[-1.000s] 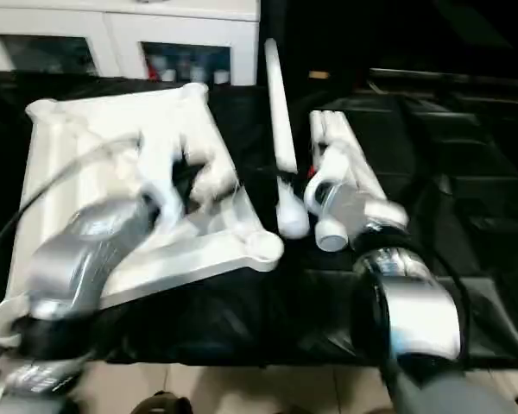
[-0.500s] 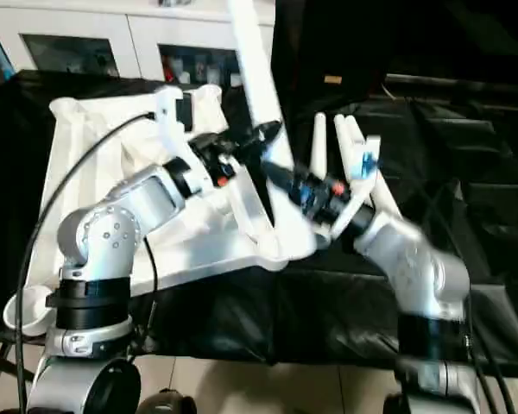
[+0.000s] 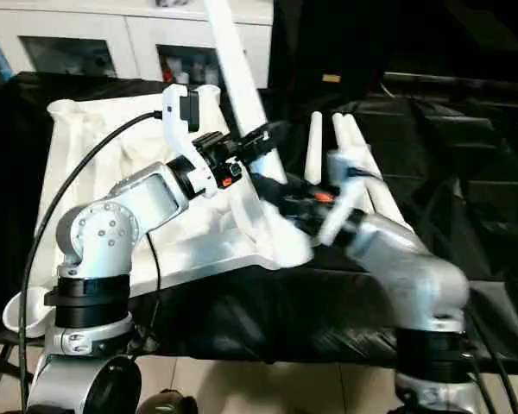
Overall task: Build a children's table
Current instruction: Pick table leg
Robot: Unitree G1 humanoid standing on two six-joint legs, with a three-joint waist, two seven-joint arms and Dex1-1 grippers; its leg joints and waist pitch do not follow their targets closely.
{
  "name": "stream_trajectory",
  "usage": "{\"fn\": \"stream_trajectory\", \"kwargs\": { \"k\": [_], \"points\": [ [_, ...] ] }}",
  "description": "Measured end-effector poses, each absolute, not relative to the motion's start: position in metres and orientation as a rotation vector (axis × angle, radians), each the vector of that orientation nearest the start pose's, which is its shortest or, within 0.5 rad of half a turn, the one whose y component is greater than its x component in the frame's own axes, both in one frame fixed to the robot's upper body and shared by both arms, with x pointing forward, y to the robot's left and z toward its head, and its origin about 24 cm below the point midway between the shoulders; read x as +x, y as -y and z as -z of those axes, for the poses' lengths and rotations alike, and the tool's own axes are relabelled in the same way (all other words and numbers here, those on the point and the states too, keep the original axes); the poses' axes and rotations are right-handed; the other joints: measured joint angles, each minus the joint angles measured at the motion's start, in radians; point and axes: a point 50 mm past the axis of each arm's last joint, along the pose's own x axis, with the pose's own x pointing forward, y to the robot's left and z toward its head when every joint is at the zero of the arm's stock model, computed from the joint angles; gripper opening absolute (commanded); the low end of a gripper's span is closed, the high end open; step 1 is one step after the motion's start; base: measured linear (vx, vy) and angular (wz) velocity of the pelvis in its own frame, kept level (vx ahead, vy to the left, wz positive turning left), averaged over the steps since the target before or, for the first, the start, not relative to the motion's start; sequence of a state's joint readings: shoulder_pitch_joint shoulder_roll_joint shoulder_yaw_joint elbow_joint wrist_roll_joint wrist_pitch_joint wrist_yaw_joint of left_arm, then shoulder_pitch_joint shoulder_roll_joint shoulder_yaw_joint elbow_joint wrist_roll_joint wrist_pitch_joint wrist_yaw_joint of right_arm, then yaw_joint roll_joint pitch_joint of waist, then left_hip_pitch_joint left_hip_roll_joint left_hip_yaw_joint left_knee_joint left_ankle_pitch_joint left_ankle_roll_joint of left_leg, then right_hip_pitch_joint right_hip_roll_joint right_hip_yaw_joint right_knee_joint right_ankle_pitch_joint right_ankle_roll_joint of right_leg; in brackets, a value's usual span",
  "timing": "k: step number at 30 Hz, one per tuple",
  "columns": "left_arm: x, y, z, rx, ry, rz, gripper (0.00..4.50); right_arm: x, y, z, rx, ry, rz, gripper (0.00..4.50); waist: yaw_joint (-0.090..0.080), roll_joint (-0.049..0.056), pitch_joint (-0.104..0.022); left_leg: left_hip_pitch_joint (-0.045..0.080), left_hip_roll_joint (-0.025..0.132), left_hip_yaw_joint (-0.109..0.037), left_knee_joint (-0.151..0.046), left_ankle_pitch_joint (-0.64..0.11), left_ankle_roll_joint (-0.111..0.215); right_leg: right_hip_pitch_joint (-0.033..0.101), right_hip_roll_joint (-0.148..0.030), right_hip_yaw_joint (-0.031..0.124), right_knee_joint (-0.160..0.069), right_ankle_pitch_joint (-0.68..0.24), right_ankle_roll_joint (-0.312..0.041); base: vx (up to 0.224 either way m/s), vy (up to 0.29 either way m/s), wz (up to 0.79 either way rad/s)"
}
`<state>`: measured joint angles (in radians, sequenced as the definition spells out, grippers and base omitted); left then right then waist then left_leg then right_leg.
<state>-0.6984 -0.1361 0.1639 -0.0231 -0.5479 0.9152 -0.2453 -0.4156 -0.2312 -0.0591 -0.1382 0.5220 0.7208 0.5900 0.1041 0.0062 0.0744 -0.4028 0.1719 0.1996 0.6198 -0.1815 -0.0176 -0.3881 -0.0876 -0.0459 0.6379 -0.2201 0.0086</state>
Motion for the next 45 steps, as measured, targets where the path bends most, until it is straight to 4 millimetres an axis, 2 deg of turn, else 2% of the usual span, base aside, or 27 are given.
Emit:
{"fn": "stream_trajectory", "kwargs": {
  "k": [5, 12, 20, 30, 31, 36, 37, 40, 45],
  "points": [
    [0.335, -0.056, -0.169, -0.544, -0.199, 0.587, 2.85, 0.301, 0.105, -0.133, 0.174, -0.136, -0.770, 1.83, -0.005, 0.000, 0.000, -0.001, 0.000, 0.000, -0.001, 0.000, 0.000, 0.001, 0.000, 0.000, -0.005, 0.003, 0.005, 0.000, 0.000, 0.00],
    [0.341, -0.064, -0.167, -0.542, -0.186, 0.475, 2.44, 0.301, 0.094, -0.128, 0.112, -0.157, -0.730, 1.82, -0.004, 0.000, 0.000, -0.003, -0.001, 0.000, -0.001, -0.001, 0.001, 0.000, 0.000, 0.000, -0.008, 0.003, 0.005, 0.000, 0.000, 0.00],
    [0.340, -0.060, -0.171, -0.576, -0.167, 0.493, 2.03, 0.301, 0.092, -0.130, 0.091, -0.145, -0.716, 1.82, -0.006, -0.001, 0.000, -0.003, -0.001, 0.000, -0.001, 0.000, 0.001, 0.000, 0.000, 0.000, -0.007, 0.004, 0.006, 0.000, 0.000, 0.00],
    [0.338, -0.055, -0.174, -0.594, -0.145, 0.524, 1.87, 0.302, 0.095, -0.132, 0.069, -0.140, -0.719, 1.82, -0.010, -0.002, 0.001, -0.003, -0.001, 0.000, -0.001, 0.000, 0.001, 0.000, 0.000, 0.000, -0.007, 0.004, 0.006, 0.000, 0.000, 0.00],
    [0.338, -0.055, -0.175, -0.598, -0.143, 0.527, 1.86, 0.302, 0.096, -0.133, 0.069, -0.139, -0.720, 2.38, -0.010, -0.002, 0.000, -0.003, -0.001, 0.000, -0.001, 0.000, 0.001, 0.000, 0.000, 0.000, -0.007, 0.004, 0.006, 0.000, 0.000, 0.00],
    [0.336, -0.048, -0.175, -0.596, -0.128, 0.605, 1.86, 0.302, 0.101, -0.136, 0.070, -0.133, -0.753, 2.61, -0.008, -0.003, 0.001, -0.003, -0.001, 0.000, -0.001, 0.001, 0.002, 0.000, 0.000, 0.001, -0.007, 0.005, 0.006, 0.000, 0.000, 0.00],
    [0.336, -0.046, -0.175, -0.594, -0.123, 0.631, 1.82, 0.303, 0.104, -0.137, 0.088, -0.131, -0.764, 2.85, -0.008, -0.003, 0.001, -0.003, -0.001, 0.000, -0.001, 0.001, 0.002, 0.000, 0.000, 0.001, -0.007, 0.005, 0.006, 0.000, 0.000, 0.00],
    [0.335, -0.039, -0.177, -0.575, -0.115, 0.710, 1.80, 0.303, 0.114, -0.141, 0.145, -0.119, -0.801, 3.02, -0.007, -0.003, 0.001, -0.003, -0.001, 0.001, -0.001, 0.001, 0.003, 0.001, 0.000, 0.001, -0.007, 0.005, 0.007, 0.000, 0.000, 0.00],
    [0.332, -0.031, -0.197, -0.470, -0.049, 0.906, 1.80, 0.301, 0.132, -0.144, 0.173, -0.155, -0.956, 3.43, -0.005, -0.003, 0.001, -0.002, -0.001, 0.001, -0.001, 0.002, 0.004, 0.001, 0.000, 0.001, -0.007, 0.006, 0.007, 0.000, 0.000, 0.00]
  ]
}}
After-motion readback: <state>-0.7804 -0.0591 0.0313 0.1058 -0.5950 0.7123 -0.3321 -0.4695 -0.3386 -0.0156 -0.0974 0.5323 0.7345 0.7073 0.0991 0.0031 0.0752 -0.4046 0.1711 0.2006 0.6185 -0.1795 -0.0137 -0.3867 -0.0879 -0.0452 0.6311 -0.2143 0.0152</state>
